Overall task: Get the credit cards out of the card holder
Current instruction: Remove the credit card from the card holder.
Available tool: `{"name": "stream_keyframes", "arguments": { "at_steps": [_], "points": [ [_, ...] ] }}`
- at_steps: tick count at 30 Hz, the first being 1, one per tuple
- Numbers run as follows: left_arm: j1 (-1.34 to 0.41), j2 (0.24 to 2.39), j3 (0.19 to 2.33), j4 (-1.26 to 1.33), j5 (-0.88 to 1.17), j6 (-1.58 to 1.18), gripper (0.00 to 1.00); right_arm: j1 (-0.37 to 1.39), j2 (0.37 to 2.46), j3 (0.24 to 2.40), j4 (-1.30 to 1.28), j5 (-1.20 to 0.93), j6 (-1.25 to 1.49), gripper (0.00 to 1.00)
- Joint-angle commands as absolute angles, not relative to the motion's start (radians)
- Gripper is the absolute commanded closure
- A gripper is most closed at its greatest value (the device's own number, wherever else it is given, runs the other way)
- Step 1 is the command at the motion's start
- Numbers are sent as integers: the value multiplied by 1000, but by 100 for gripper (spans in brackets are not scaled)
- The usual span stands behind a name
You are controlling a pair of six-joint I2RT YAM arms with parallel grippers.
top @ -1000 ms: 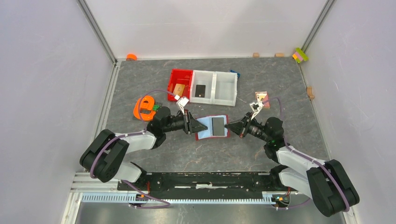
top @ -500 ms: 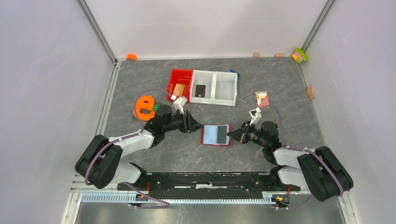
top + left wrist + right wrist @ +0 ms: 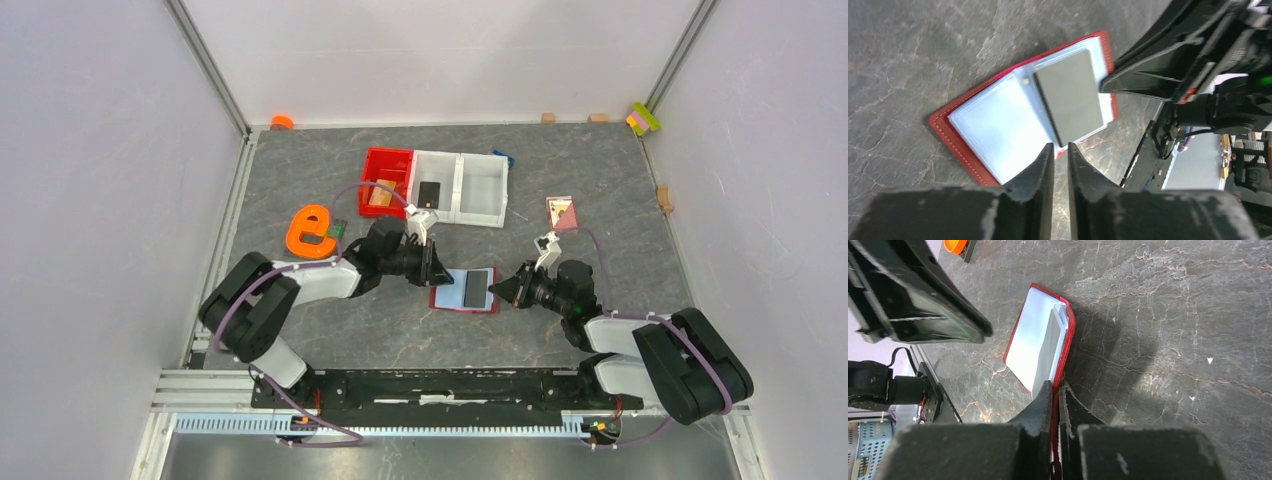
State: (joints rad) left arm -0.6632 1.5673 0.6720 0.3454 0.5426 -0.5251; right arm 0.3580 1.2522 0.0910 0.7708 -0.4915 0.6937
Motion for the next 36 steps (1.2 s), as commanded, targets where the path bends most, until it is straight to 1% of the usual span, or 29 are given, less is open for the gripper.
{"name": "stream_keyframes", "arguments": {
  "at_steps": [1, 5, 11, 14, 19, 22, 26, 34, 36],
  "points": [
    [-669, 1652, 737, 248, 572, -491, 84, 361, 1259, 106, 768, -485, 658, 91],
    [-672, 1731, 783, 196, 584, -492, 90, 365, 1266, 104, 770, -494, 658, 80],
    [-676, 1787, 815, 164, 595, -490, 92, 371, 1274, 106, 775, -507, 656, 71],
    [-677, 1793, 816, 164, 597, -491, 92, 376, 1288, 110, 778, -511, 655, 71],
    [-678, 1795, 820, 164, 603, -491, 93, 380, 1313, 113, 783, -517, 654, 80],
    [-678, 1795, 821, 164, 608, -491, 93, 379, 1315, 116, 783, -520, 656, 79],
    [-678, 1806, 825, 164, 622, -495, 93, 382, 1318, 118, 787, -527, 659, 71],
    [-681, 1844, 838, 164, 640, -509, 94, 396, 1335, 114, 825, -539, 685, 70],
    [-681, 1846, 839, 164, 642, -508, 94, 399, 1335, 115, 826, -540, 686, 72]
  ]
}}
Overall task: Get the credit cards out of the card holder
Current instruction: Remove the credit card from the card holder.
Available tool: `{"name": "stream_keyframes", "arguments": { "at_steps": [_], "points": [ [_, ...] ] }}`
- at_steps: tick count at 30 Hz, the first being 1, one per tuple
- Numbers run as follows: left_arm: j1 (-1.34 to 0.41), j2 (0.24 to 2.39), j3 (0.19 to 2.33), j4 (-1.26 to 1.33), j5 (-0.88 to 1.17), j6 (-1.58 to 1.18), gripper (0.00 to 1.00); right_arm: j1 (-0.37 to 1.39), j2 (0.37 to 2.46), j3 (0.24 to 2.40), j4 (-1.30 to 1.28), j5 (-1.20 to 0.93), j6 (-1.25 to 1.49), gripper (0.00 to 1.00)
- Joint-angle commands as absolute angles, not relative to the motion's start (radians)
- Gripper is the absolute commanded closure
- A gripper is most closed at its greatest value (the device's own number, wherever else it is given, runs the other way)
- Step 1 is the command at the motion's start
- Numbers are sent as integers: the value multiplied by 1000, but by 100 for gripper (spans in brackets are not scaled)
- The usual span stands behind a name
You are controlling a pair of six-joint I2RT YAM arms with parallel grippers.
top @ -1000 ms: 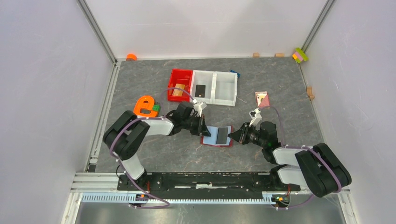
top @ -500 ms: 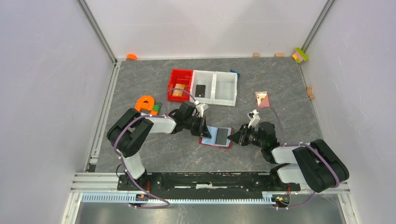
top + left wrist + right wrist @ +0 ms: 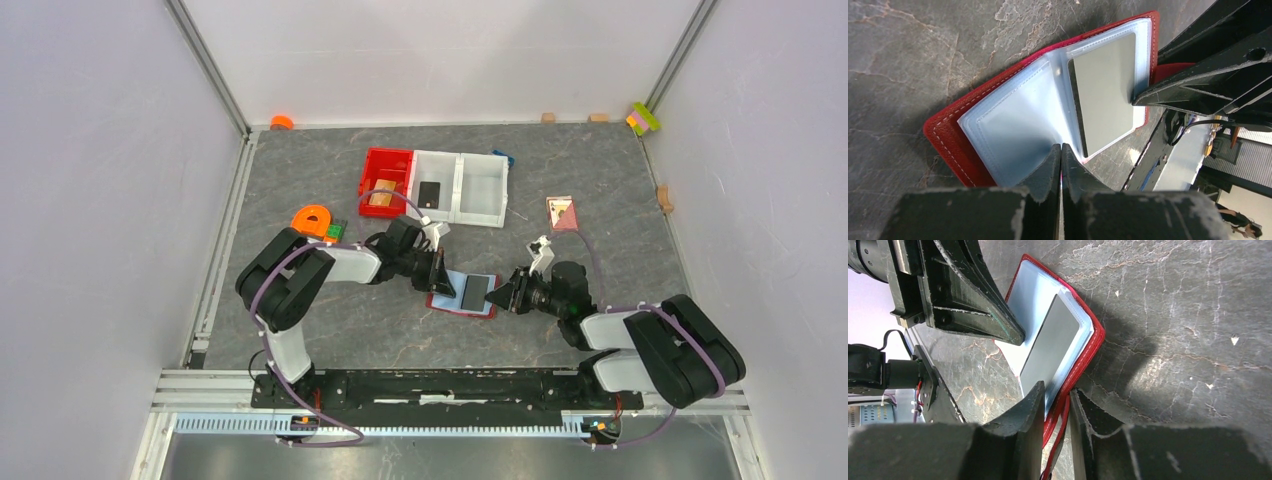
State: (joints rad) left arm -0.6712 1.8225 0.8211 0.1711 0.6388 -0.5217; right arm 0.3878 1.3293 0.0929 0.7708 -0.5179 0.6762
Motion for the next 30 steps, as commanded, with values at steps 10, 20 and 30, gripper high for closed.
{"name": "stream_keyframes", "arguments": {
  "at_steps": [10, 20, 30],
  "points": [
    [-681, 1800, 824, 168, 635, -503, 94, 401, 1310, 126, 789, -512, 670, 100],
    [-678, 1690, 741, 328, 694, -563, 88, 402, 1205, 78, 844, -494, 705, 100],
    [-653, 1681, 688, 505, 788, -668, 74, 401, 1157, 34, 945, -537, 779, 100]
  ]
}}
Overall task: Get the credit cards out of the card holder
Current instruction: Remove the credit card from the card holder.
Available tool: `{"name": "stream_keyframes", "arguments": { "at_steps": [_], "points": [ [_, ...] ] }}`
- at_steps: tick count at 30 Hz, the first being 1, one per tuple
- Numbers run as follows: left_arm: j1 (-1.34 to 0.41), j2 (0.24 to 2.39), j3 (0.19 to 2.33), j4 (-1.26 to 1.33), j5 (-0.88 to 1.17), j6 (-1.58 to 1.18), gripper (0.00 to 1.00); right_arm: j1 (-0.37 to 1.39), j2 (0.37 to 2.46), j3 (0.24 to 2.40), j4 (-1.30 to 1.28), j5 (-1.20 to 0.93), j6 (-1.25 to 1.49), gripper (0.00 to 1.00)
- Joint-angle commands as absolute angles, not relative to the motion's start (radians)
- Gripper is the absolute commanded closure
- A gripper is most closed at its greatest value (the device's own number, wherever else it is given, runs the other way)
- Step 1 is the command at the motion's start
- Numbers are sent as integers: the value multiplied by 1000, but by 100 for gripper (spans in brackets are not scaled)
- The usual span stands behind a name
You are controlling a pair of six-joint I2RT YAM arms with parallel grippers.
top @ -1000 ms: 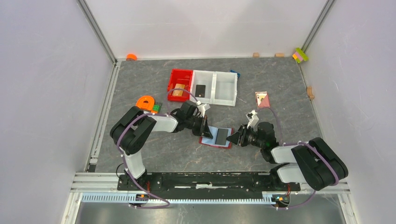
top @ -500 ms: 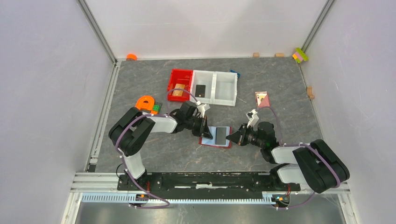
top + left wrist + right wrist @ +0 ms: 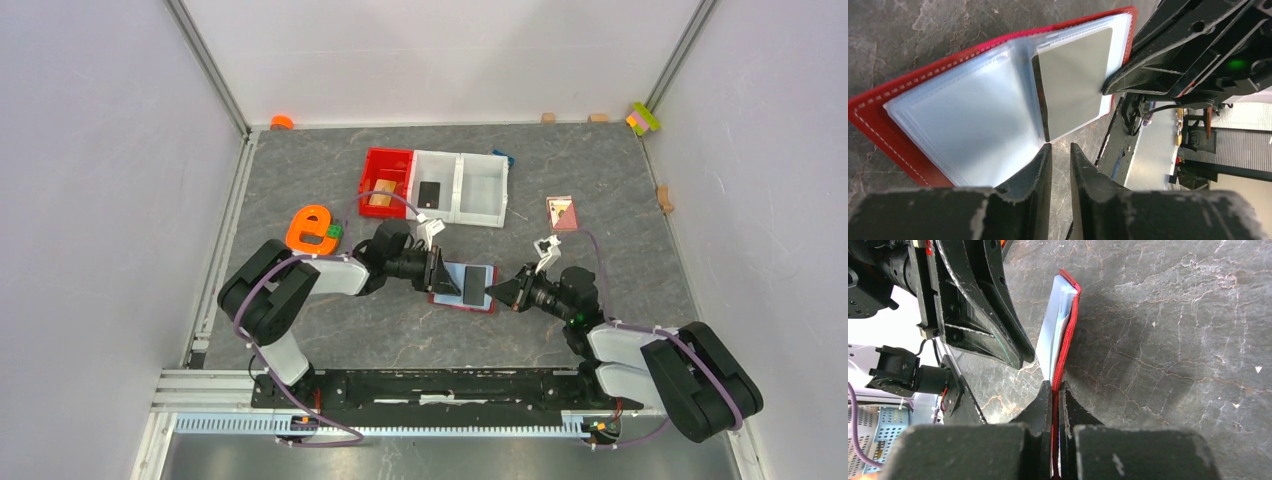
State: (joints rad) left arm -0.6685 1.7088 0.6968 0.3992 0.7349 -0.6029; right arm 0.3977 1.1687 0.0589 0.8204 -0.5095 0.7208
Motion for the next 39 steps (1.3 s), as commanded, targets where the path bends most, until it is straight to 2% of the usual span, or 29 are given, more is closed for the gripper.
{"name": "stream_keyframes", "arguments": {
  "at_steps": [1, 6, 16, 25, 32, 39],
  "points": [
    [-649, 1683, 685, 517, 794, -678, 71, 402, 1161, 31, 962, -544, 788, 100],
    [-627, 1677, 657, 584, 810, -717, 63, 401, 1168, 21, 1003, -561, 829, 100],
    [-625, 1688, 634, 715, 868, -786, 62, 404, 1157, 14, 1047, -606, 889, 100],
    [-625, 1736, 634, 838, 915, -872, 68, 420, 1182, 14, 1107, -634, 927, 100],
    [-615, 1734, 605, 971, 938, -940, 82, 423, 1211, 5, 1136, -638, 937, 100],
    [-566, 1745, 574, 1053, 938, -996, 88, 423, 1196, 25, 1091, -619, 919, 100]
  ]
}}
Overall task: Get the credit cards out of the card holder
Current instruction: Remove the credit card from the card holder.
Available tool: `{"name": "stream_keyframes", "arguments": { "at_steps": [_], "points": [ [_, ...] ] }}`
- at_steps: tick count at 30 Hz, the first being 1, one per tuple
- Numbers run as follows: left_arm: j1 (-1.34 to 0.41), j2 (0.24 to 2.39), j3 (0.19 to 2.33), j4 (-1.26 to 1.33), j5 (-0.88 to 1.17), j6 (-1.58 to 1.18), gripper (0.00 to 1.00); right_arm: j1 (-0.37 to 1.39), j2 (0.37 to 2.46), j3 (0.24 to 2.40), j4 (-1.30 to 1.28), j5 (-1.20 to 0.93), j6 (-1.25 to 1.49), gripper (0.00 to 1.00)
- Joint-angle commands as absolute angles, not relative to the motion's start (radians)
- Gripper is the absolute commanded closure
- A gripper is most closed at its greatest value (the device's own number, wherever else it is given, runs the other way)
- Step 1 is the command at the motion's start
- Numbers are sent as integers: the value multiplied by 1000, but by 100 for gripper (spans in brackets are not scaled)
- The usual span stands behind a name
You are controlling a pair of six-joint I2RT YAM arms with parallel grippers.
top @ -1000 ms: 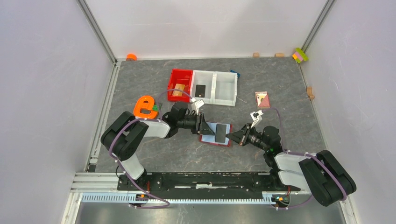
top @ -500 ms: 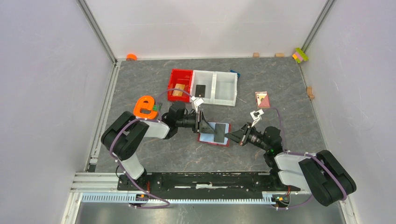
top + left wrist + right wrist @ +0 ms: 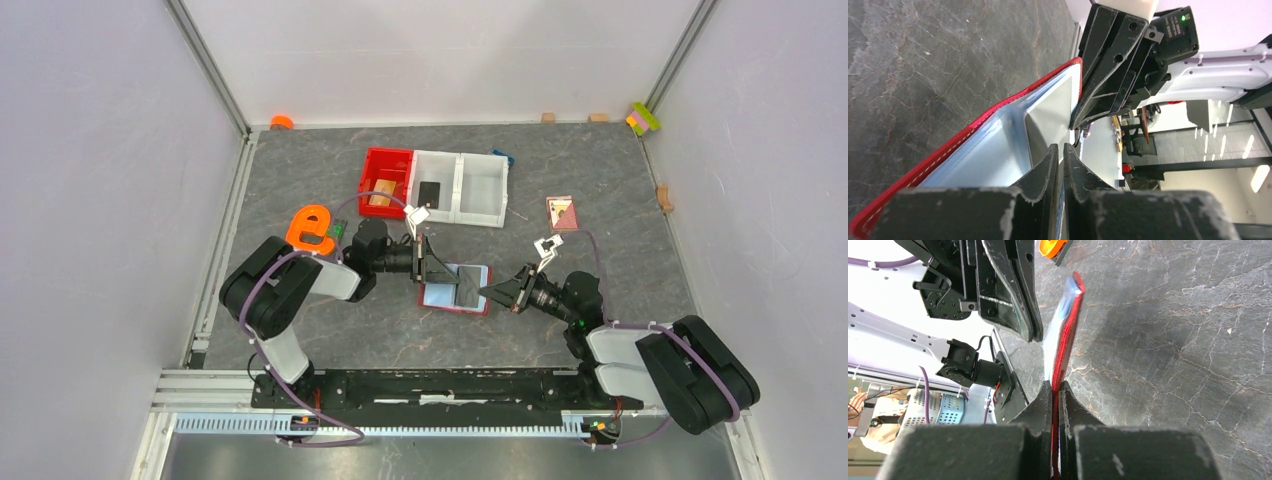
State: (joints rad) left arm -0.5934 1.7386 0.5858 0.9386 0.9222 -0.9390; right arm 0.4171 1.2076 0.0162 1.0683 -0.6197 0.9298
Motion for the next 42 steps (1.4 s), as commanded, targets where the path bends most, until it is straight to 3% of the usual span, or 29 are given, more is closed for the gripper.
{"name": "stream_keyframes", "arguments": {
  "at_steps": [1, 7, 11, 16, 23, 29, 37, 42],
  "points": [
    [-563, 1745, 571, 1051, 936, -994, 88, 423, 1191, 26, 1083, -618, 915, 100],
    [-560, 1728, 571, 1003, 920, -962, 88, 421, 1183, 32, 1058, -611, 905, 100],
    [-560, 1681, 614, 669, 818, -770, 88, 423, 1185, 34, 1065, -611, 910, 100],
    [-566, 1676, 626, 621, 808, -744, 88, 422, 1187, 32, 1095, -621, 929, 100],
    [-571, 1747, 592, 932, 916, -929, 62, 422, 1210, 39, 1129, -647, 949, 100],
    [-581, 1775, 607, 928, 924, -937, 65, 422, 1231, 32, 1178, -656, 977, 100],
    [-592, 1791, 620, 917, 935, -938, 61, 428, 1239, 31, 1201, -663, 990, 100],
    [-592, 1813, 605, 1096, 972, -1046, 72, 427, 1250, 30, 1197, -661, 984, 100]
  ]
}}
